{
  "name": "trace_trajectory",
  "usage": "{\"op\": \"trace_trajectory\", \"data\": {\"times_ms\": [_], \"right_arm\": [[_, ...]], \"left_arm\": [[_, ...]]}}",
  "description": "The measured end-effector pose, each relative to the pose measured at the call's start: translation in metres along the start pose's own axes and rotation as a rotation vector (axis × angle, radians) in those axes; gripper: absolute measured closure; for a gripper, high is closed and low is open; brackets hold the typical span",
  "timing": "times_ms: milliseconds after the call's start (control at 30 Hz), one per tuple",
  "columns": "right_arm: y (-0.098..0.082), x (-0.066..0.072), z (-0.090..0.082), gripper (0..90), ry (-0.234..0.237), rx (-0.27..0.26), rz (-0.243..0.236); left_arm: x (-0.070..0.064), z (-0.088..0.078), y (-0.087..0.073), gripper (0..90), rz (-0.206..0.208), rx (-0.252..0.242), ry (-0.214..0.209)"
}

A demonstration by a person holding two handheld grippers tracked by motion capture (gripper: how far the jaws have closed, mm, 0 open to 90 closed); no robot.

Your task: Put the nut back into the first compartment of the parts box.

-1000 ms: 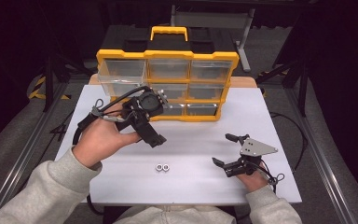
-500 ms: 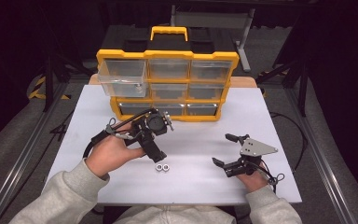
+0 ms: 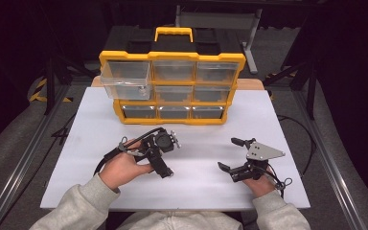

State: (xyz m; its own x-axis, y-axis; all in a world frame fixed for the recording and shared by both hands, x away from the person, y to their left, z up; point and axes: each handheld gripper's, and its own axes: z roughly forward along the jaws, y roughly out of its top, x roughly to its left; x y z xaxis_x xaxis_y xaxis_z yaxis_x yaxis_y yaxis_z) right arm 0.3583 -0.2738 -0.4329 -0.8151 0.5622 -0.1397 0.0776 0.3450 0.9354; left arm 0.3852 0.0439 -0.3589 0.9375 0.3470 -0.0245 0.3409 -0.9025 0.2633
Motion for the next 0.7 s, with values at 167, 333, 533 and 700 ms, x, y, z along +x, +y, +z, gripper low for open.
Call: {"op": "trace_trajectory", "data": {"times_ms": [167,333,533,700], "right_arm": [[0.000,0.000,0.000,2.8,0.001,-0.002,-0.003],[0.000,0.000,0.000,2.7,0.002,0.002,-0.004],[0.000,0.000,0.000,2.8,0.002,0.002,-0.004],[0.000,0.000,0.000,2.7,0.004,0.001,-0.005]], "left_arm": [[0.000,0.015,-0.004,15.5,0.006,0.012,-0.001],[0.001,0.030,-0.007,16.3,-0.001,0.029,0.011],[0.001,0.046,-0.009,19.2,0.011,0.068,0.014],[0.004,0.056,-0.011,24.5,0.012,0.087,0.002]]}}
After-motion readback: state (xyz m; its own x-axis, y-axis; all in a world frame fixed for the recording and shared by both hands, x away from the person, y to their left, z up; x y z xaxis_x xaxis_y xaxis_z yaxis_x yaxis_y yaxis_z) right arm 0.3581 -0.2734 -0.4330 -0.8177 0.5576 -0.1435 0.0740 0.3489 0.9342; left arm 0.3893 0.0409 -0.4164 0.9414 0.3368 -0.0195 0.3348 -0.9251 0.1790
